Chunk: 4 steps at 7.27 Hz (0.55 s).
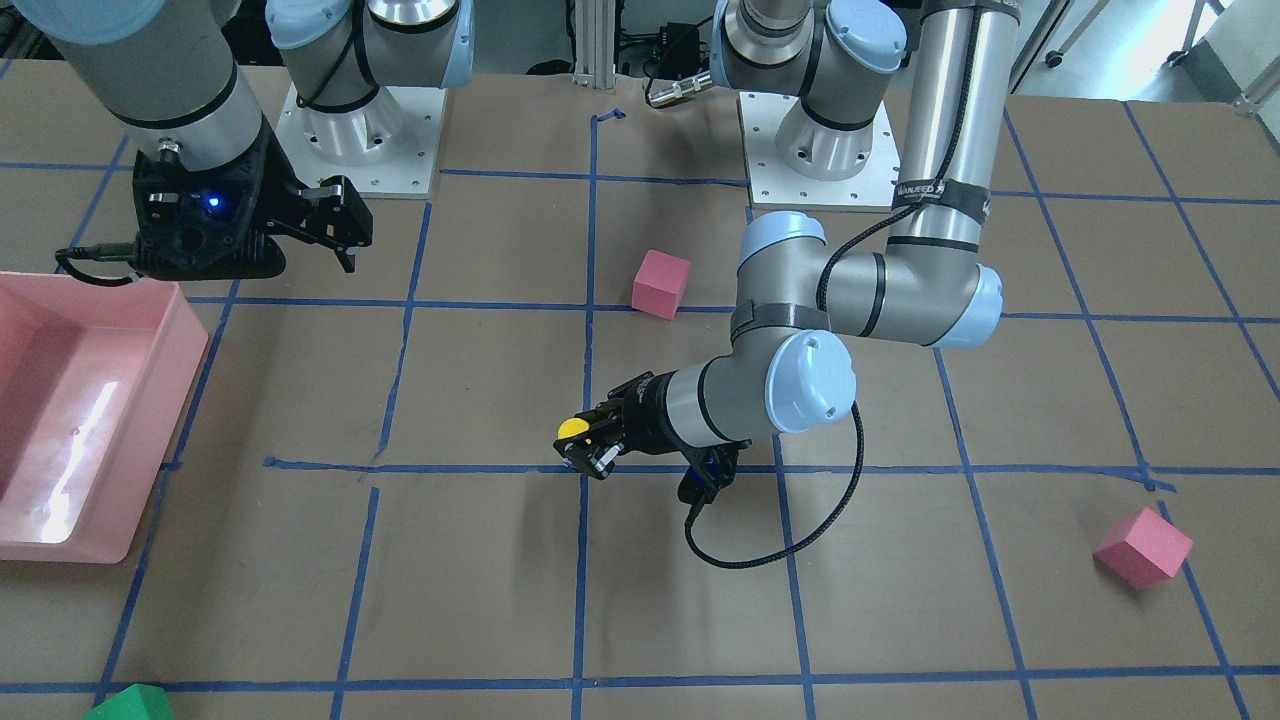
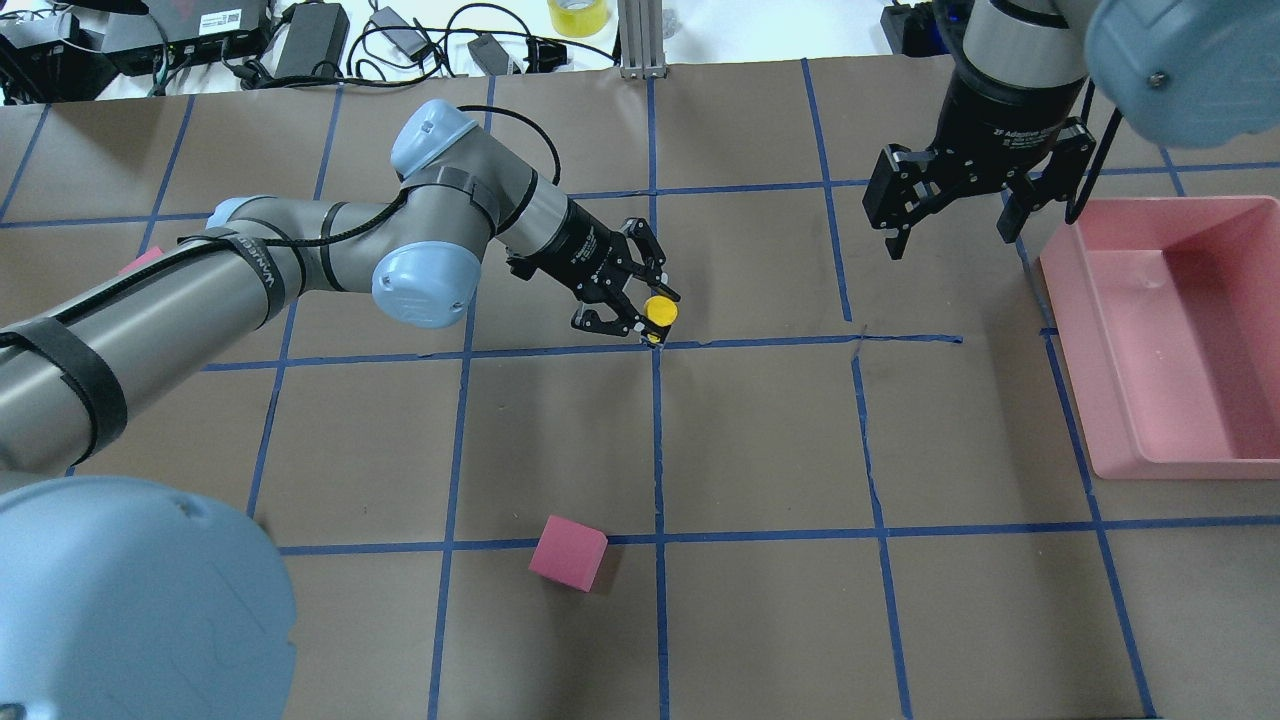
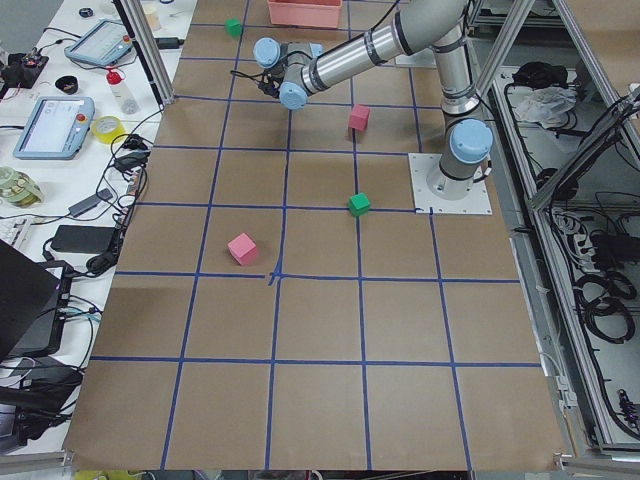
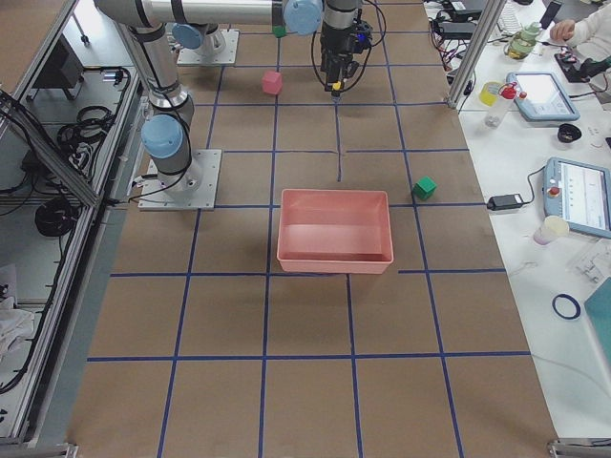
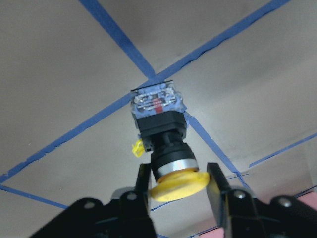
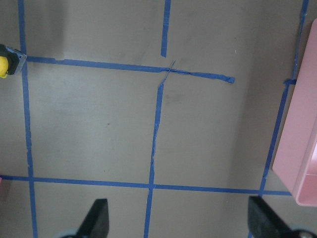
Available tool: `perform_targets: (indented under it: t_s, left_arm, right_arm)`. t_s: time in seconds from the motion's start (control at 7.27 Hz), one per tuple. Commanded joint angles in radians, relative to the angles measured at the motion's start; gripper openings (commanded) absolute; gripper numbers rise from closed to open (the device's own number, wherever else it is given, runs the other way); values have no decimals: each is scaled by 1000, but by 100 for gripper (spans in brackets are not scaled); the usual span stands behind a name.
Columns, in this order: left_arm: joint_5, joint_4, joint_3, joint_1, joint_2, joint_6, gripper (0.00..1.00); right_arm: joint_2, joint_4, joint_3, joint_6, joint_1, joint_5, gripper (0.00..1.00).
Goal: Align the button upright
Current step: 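Lift and rotate the switch with the left gripper, yellow cap upward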
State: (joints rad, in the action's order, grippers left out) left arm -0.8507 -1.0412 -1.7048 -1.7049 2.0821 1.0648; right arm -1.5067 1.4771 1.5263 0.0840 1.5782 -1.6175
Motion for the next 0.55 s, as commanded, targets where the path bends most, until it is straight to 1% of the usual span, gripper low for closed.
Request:
perform_targets:
  t_s: [0.0, 0.14, 0.28, 0.41]
  left_arm:
    - [10, 3, 1, 5, 24, -29, 24]
    - [10, 3, -1, 16, 30, -35, 36]
    - [9, 3, -3, 18, 33, -35, 55]
    - [7, 6, -6, 18, 33, -32, 100]
  right_arm:
    - [-3, 21, -2, 2, 0, -4, 100]
    - [-1, 49, -2, 2, 0, 1, 100]
    - [-1, 98, 0, 5, 0, -4, 100]
    - [0, 106, 0, 3, 0, -1, 100]
